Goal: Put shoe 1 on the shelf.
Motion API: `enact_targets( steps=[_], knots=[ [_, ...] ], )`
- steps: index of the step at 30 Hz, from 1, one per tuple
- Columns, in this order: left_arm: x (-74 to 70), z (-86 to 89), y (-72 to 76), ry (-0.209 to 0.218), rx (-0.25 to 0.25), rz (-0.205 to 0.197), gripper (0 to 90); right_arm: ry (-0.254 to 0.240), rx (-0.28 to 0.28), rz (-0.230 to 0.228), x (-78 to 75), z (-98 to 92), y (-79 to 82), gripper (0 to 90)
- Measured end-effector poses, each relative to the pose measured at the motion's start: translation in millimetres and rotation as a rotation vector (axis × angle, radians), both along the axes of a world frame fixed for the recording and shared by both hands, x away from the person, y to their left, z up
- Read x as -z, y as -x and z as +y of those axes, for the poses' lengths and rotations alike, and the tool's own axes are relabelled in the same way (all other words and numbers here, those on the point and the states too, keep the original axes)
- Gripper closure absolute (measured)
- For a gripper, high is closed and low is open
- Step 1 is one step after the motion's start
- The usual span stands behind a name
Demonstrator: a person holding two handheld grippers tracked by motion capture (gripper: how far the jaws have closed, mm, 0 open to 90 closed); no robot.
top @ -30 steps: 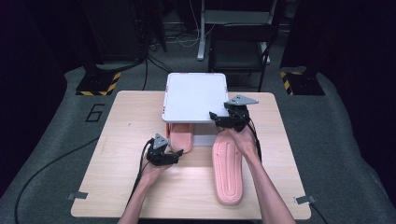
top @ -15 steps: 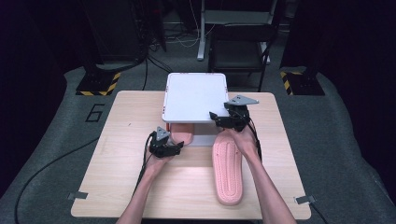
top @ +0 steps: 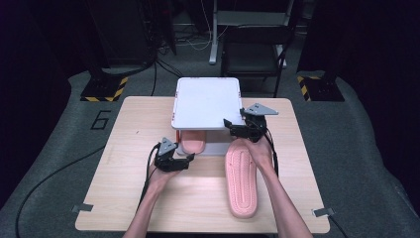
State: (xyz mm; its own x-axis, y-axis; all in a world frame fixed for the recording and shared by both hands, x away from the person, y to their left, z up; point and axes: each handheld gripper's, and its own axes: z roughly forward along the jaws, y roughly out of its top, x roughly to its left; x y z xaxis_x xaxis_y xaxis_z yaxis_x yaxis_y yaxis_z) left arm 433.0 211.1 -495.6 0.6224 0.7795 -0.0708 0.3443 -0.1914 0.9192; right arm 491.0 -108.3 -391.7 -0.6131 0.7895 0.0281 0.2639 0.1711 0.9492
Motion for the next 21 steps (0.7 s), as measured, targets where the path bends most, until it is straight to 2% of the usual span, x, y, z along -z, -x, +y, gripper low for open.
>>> enact_targets(
  steps=[1,2,3,4,5,7,10,12,14,17,21],
  knots=[
    [0.0,0.0,0.0,0.0,0.0,0.0,15.6,0.0,0.0,0.0,0.0,0.0,0.0,20.4],
    [-8.8,9.6,12.0,0.027,0.021,-0.022,15.4,-0.01,0.001,-0.022,-2.2,-4.8,7.3,19.9],
    [-13.0,15.3,18.6,0.037,0.021,-0.037,15.3,-0.016,0.01,-0.03,-3.8,-7.4,12.7,19.6],
    [-13.0,15.3,18.6,0.037,0.021,-0.037,15.3,-0.016,0.01,-0.03,-3.8,-7.4,12.7,19.6],
    [-16.7,22.5,24.2,0.048,0.025,-0.048,15.3,-0.015,0.012,-0.036,-5.5,-10.9,18.2,19.4],
    [-23.1,38.5,36.2,0.083,0.018,-0.072,15.3,-0.017,0.024,-0.056,-6.7,-20.6,32.8,19.1],
    [-29.2,60.8,53.9,0.105,-0.01,-0.1,15.3,-0.032,0.039,-0.065,-2.5,-38.4,56.6,19.1],
    [-31.7,73.1,63.1,0.097,-0.035,-0.116,15.4,-0.064,0.052,-0.067,2.7,-51.0,71.0,19.0],
    [-33.5,88.0,73.3,0.099,-0.061,-0.112,15.5,-0.094,0.085,-0.06,11.2,-64.9,86.6,19.1],
    [-34.4,102.7,81.0,0.085,-0.086,-0.122,15.7,-0.102,0.121,-0.04,26.8,-85.4,107.7,19.6],
    [-35.2,118.3,87.7,0.115,-0.135,-0.132,15.9,-0.091,0.168,-0.014,42.6,-106.2,129.3,20.2]
  ],
)
